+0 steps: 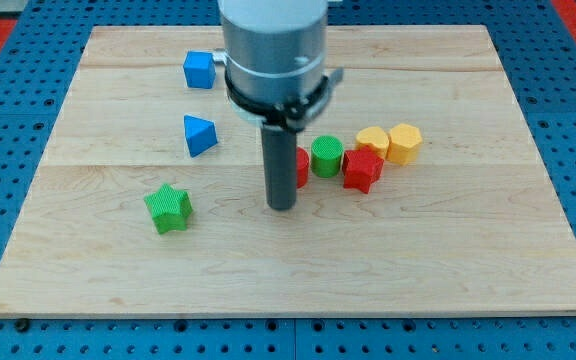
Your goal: Place the green star parallel to blue triangle
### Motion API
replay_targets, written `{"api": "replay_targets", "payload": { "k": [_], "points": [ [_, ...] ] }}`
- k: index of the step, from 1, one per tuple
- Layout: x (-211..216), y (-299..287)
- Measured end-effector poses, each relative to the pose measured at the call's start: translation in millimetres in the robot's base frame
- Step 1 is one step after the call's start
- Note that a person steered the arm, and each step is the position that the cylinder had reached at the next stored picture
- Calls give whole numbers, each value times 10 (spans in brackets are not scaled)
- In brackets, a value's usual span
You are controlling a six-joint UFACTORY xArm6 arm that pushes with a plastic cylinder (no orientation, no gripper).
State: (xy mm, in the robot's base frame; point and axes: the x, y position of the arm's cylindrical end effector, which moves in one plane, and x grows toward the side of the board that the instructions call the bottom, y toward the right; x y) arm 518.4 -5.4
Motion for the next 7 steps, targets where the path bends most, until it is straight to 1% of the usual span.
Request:
{"api": "replay_targets", "payload": {
  "k": [1,2,3,4,5,6,7],
  "points": [
    [550,-116],
    [920,-247],
    [981,-710],
    [534,-1772],
    [358,-2068],
    [285,-1561],
    [103,-1401]
  ]
}}
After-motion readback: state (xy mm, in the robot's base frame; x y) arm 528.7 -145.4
